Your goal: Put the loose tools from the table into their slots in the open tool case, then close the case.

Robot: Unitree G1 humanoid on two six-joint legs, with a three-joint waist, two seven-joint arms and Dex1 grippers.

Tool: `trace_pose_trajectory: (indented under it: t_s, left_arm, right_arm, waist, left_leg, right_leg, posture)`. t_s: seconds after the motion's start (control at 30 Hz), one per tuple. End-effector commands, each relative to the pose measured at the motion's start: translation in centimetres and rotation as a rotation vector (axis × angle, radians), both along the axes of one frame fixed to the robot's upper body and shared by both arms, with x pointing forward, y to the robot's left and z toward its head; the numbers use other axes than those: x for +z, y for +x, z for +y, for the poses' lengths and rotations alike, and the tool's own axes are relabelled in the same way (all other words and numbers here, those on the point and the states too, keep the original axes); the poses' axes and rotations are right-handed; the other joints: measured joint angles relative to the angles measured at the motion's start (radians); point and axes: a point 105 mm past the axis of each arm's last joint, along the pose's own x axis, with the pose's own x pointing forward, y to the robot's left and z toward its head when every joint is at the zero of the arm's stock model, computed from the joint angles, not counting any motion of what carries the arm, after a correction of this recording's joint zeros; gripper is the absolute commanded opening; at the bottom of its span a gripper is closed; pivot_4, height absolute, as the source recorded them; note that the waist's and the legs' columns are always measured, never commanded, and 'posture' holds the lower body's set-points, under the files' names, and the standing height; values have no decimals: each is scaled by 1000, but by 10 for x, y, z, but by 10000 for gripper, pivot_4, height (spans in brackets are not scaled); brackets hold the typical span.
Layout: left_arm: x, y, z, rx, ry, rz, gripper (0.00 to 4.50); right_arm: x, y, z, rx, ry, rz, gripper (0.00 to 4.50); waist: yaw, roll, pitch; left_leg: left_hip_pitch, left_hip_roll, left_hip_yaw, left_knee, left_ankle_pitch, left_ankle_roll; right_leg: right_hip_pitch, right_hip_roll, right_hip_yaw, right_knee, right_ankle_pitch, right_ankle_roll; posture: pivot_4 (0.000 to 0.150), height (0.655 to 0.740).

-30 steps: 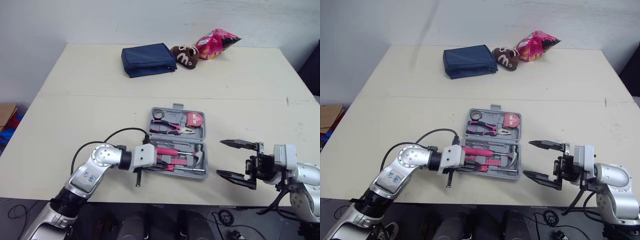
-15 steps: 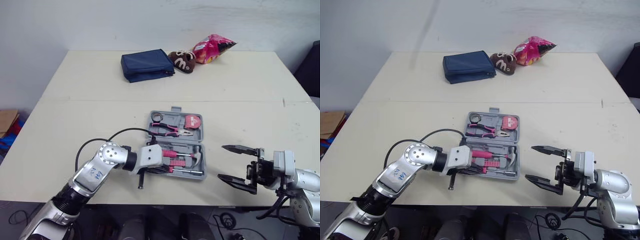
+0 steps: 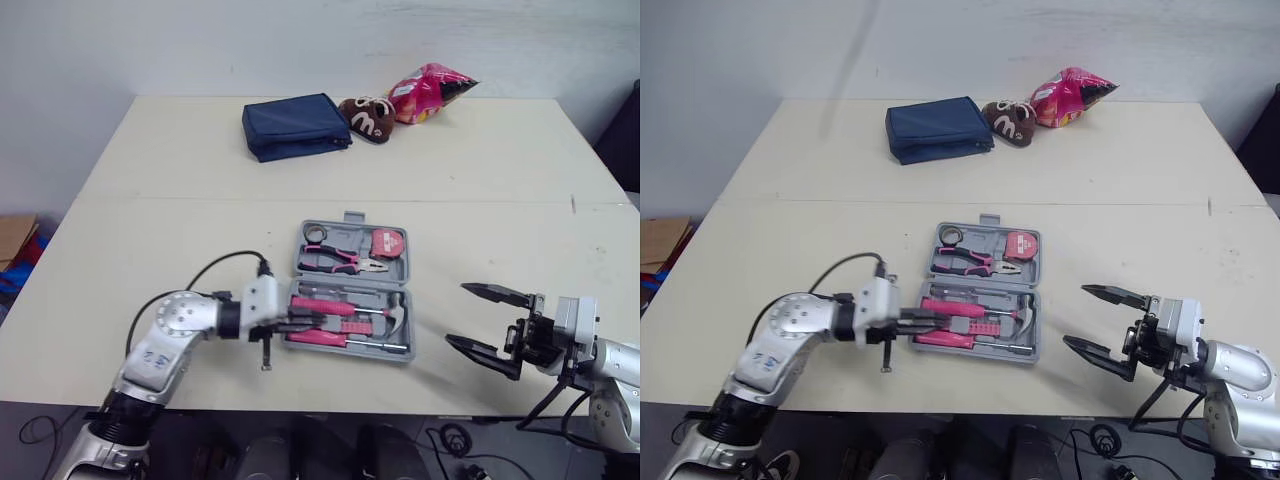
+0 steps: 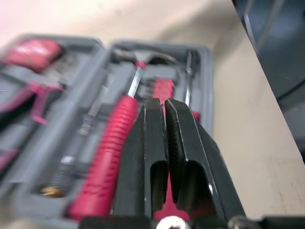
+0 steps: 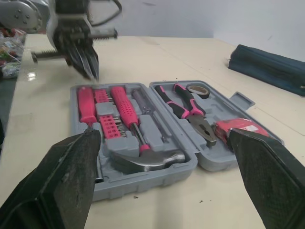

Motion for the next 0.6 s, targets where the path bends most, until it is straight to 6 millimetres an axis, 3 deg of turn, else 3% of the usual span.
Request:
trace_pose_trajectory:
  t_s: [0.03,0.07,0.13,0.23,0.27,0.37,0.57,0.6]
  left_arm:
    - [16,20,80,298,-4,-35,978]
    - [15,22,96,355,14,-35,978]
    - [12,26,107,406,24,-31,978]
    - [5,41,111,496,-10,10,978]
    - [1,44,109,502,-8,23,239]
    - [-12,54,92,482,13,71,0]
    - [-31,69,65,449,55,167,0]
    - [-33,70,62,443,60,170,0]
  right_arm:
    - [-5,15,-27,-223,-123,40,45000]
    - [-9,20,-31,-276,-159,52,45000]
    - [-13,26,-26,-290,-165,74,45000]
    - [-23,30,-3,-180,-153,119,45000]
    - [-25,35,1,-183,-153,120,42451]
    - [-39,50,9,-187,-204,162,31832]
    - [-48,73,28,-173,-252,153,638]
    - [-49,75,29,-171,-255,154,187]
  waist:
    - [-9,0,1]
    - [-14,-1,1]
    - [-20,-1,2]
    - [-19,-2,2]
    - [-18,-3,3]
    - [-19,-3,3]
    - [-26,-3,3]
    - [-28,-3,3]
  left_leg:
    - [0,0,0,0,0,0]
    - [0,0,0,0,0,0]
    - [0,0,0,-1,1,-1]
    - [-1,-1,-1,-1,1,0]
    - [-1,-1,-1,-1,1,1]
    - [-3,-2,-2,-1,1,0]
    - [-5,-2,-2,-1,3,1]
    - [-5,-2,-1,-1,3,1]
  right_leg:
    - [0,0,0,0,0,0]
    - [-1,0,0,1,0,0]
    - [-1,0,-1,1,0,0]
    - [-1,-2,-1,1,1,1]
    - [-1,-2,-1,1,1,2]
    - [-2,-1,-2,0,1,2]
    - [-2,1,-8,2,1,2]
    - [-2,1,-10,2,1,3]
  posture:
    - [1500,7400]
    - [1500,7400]
    - [1500,7400]
    - [1500,7400]
    - [1500,7400]
    - [1500,7400]
    - [1500,7400]
    - [1500,7400]
